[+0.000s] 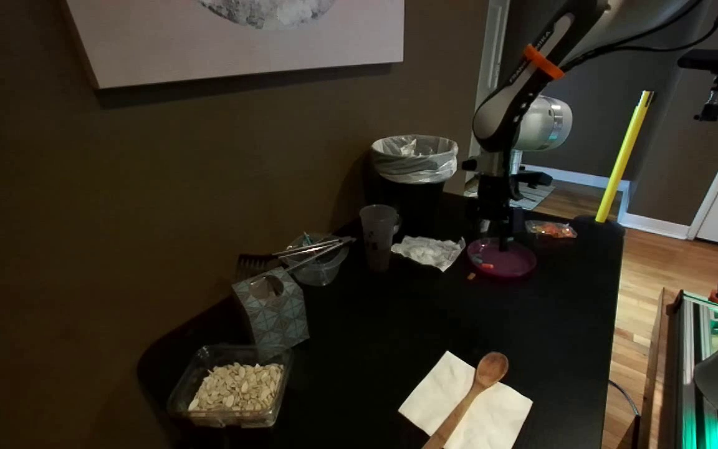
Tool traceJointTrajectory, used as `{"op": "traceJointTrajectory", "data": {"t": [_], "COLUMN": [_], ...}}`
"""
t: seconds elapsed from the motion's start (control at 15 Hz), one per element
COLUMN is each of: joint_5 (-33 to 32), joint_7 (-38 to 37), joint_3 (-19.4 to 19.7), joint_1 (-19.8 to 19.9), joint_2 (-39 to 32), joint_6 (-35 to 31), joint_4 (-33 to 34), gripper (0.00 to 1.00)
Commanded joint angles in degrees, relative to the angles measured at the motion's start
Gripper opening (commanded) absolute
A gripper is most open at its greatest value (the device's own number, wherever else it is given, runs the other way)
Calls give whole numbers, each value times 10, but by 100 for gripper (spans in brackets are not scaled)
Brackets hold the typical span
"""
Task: Pick up the candy on the table surface and place it on the purple plate
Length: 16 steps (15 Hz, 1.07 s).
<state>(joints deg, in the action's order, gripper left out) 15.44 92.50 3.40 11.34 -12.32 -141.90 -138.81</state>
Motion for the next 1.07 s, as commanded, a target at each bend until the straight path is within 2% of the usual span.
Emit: {"op": "traceJointTrajectory", "data": {"t": [0.0,0.27,0.4,0.47,0.73,1.0], "joint_5": [-25,-65,-78,-72,-73,-95], "joint_7": [13,0,-5,-4,-4,21], "joint_3": [-13,-16,-17,-28,-32,-35], "joint_1": [-4,6,18,20,25,33], "joint_2": [-54,-106,-133,-97,-104,-142], "joint_6": [-82,-116,-96,-103,-103,-109], "joint_4": [14,35,60,29,35,71], "gripper": [100,100,100,100,100,100]}}
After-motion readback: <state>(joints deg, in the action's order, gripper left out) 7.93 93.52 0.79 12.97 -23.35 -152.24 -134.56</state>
